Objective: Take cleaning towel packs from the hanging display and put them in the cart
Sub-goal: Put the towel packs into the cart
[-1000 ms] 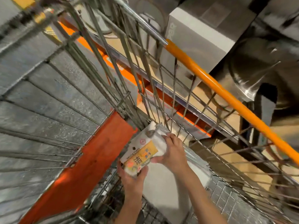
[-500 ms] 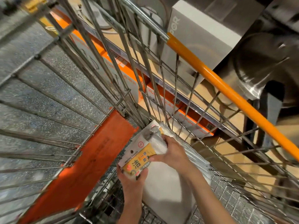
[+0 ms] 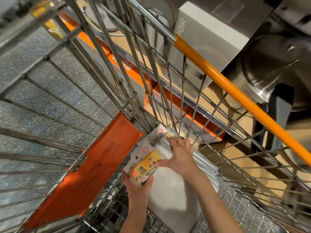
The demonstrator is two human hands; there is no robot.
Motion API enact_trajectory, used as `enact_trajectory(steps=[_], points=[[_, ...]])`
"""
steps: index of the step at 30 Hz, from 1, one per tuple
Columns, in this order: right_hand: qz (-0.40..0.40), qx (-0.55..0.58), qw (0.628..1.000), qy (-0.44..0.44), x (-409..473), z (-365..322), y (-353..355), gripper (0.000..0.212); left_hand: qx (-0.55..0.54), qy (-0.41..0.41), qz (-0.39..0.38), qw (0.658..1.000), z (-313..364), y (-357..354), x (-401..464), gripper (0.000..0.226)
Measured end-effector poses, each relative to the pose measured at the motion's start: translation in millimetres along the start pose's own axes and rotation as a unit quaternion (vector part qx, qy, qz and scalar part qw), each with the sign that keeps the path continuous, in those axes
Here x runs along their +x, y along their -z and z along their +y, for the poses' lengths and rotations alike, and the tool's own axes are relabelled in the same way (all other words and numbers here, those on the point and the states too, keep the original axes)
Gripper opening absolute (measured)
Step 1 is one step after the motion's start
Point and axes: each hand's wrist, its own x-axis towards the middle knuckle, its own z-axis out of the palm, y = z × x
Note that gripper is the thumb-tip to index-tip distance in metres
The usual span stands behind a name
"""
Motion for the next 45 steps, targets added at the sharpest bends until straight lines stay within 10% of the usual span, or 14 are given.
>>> enact_trajectory(steps=[10, 21, 26, 45], points=[[-0.039, 0.086, 0.995, -0.032, -13.1, -17.3, 9.9, 0.087, -0.006, -0.008, -0.023, 1.000, 3.9, 3.7, -8.0, 0.088], [0.072, 0.196, 0.977, -0.046, -92.1, -45.9, 74.1, 0.082, -0.055, -0.089, -0.140, 0.985, 56.0, 20.7, -55.0, 0.109], [0.129, 0.255, 0.958, -0.037, -140.0, -73.9, 121.3, 0.078, -0.006, -0.195, -0.177, 0.965, 107.6, 24.8, -105.5, 0.083], [0.333, 0.553, 0.764, -0.006, -337.2, -169.7, 258.0, 0.052, 0.038, -0.424, -0.403, 0.810, 293.2, 70.4, -272.4, 0.090]])
